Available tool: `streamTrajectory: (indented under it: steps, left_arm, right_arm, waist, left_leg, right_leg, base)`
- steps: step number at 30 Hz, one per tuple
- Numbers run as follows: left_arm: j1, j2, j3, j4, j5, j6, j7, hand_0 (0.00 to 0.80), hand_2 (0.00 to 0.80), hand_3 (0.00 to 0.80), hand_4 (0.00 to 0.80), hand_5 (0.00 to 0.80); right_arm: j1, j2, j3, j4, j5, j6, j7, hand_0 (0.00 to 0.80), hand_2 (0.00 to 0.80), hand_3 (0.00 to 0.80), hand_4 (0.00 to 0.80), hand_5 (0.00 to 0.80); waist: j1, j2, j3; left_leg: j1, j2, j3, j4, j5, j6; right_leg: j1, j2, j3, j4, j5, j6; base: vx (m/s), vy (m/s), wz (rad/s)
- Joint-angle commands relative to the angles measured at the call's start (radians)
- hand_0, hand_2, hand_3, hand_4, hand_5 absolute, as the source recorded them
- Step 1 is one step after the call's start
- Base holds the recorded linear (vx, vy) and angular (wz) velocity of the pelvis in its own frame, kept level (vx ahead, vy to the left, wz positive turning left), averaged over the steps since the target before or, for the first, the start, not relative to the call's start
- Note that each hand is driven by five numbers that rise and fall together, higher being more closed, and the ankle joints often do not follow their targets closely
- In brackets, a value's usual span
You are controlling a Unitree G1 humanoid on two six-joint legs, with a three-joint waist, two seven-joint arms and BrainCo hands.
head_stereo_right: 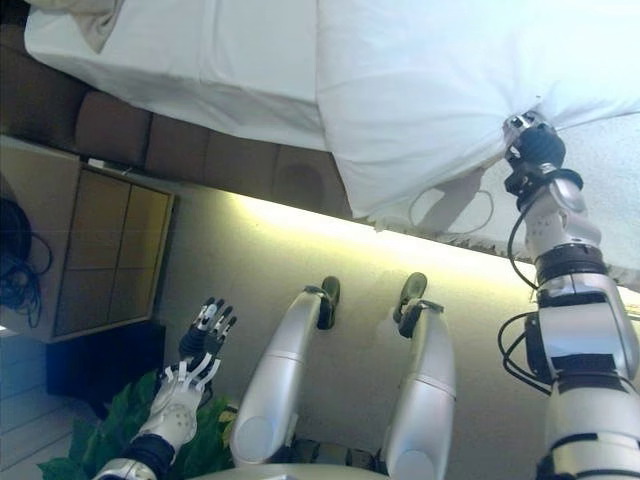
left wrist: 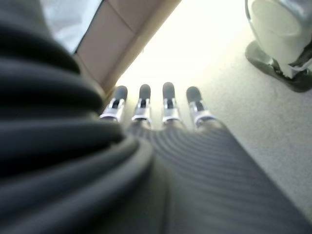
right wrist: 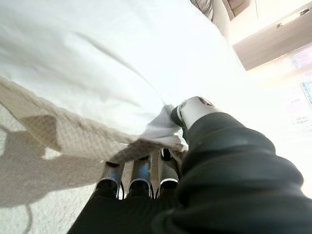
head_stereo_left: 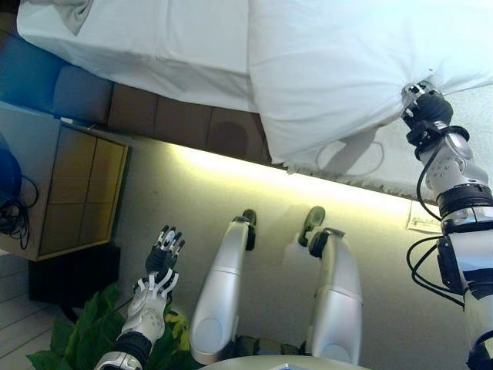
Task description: Make the bed neatly
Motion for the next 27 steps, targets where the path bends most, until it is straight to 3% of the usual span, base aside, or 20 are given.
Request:
streamTrajectory:
  steps: [1, 8, 10, 14, 17, 20, 27]
  left_arm:
    - [0.067, 0.024, 0.019, 0.001, 0.024, -0.016, -0.02, 0.0, 0.0, 0.0, 0.0, 0.0]
    - [0.054, 0.026, 0.018, 0.007, 0.02, -0.041, -0.062, 0.0, 0.0, 0.0, 0.0, 0.0]
    - [0.002, 0.042, 0.017, -0.051, -0.004, -0.105, -0.056, 0.0, 0.0, 0.0, 0.0, 0.0]
    - [-0.148, 0.078, 0.013, -0.169, 0.004, -0.112, 0.102, 0.0, 0.0, 0.0, 0.0, 0.0]
    - [-0.254, 0.086, -0.002, -0.192, 0.019, -0.046, 0.202, 0.0, 0.0, 0.0, 0.0, 0.0]
    - [-0.347, 0.057, -0.031, -0.128, 0.064, 0.042, 0.311, 0.0, 0.0, 0.0, 0.0, 0.0]
    - [-0.458, -0.074, -0.143, -0.02, -0.069, 0.336, 0.223, 0.0, 0.0, 0.0, 0.0, 0.0]
  right_arm:
    - [-0.037, -0.058, 0.007, -0.064, 0.017, -0.061, 0.045, 0.8, 0.8, 0.8, 0.8, 0.8]
    - [-0.013, -0.029, 0.018, -0.068, 0.044, -0.039, 0.082, 0.8, 0.8, 0.8, 0.8, 0.8]
    - [0.033, 0.007, 0.007, -0.085, 0.085, -0.047, 0.12, 0.8, 0.8, 0.8, 0.8, 0.8]
    - [0.096, 0.099, -0.001, -0.106, 0.095, -0.065, 0.122, 0.8, 0.8, 0.8, 0.8, 0.8]
    - [0.11, 0.155, -0.002, -0.107, 0.098, -0.057, 0.126, 0.8, 0.8, 0.8, 0.8, 0.8]
    - [0.084, 0.206, 0.03, -0.098, 0.096, -0.037, 0.114, 0.8, 0.8, 0.8, 0.8, 0.8]
    - [0.08, 0.299, 0.114, -0.163, 0.096, 0.008, 0.072, 0.8, 0.8, 0.8, 0.8, 0.8]
  waist:
    - [0.014, 0.01, 0.004]
    - [0.01, -0.006, 0.004]
    - [0.002, -0.022, 0.004]
    - [-0.01, -0.049, -0.035]
    - [-0.017, -0.071, -0.068]
    - [-0.029, -0.086, -0.098]
    - [-0.079, -0.112, -0.158]
  left_leg:
    - [0.055, 0.022, 0.037, -0.099, 0.061, 0.009]
    - [0.148, 0.024, 0.042, -0.179, 0.083, -0.007]
    - [0.226, 0.02, 0.046, -0.254, 0.108, -0.017]
    - [0.325, 0.021, 0.05, -0.349, 0.134, -0.022]
    - [0.38, 0.023, 0.054, -0.398, 0.144, -0.026]
    - [0.426, 0.025, 0.056, -0.423, 0.149, -0.03]
    - [0.529, 0.039, 0.074, -0.516, 0.195, -0.04]
  right_leg:
    - [0.1, -0.003, -0.001, 0.058, -0.064, -0.002]
    - [0.194, 0.005, -0.01, -0.028, -0.045, 0.007]
    - [0.278, 0.005, -0.02, -0.112, -0.022, 0.021]
    - [0.376, 0.004, -0.04, -0.212, 0.002, 0.039]
    - [0.436, 0.006, -0.057, -0.271, 0.017, 0.048]
    - [0.484, 0.008, -0.063, -0.308, 0.026, 0.054]
    - [0.599, 0.035, -0.065, -0.445, 0.079, 0.05]
  base:
    - [-0.044, -0.019, 0.0]
    - [-0.008, 0.0, -0.03]
    - [-0.005, 0.015, -0.1]
    - [0.011, 0.013, -0.03]
    - [-0.002, 0.007, -0.02]
    - [0.003, 0.038, -0.13]
    - [0.017, 0.046, -0.12]
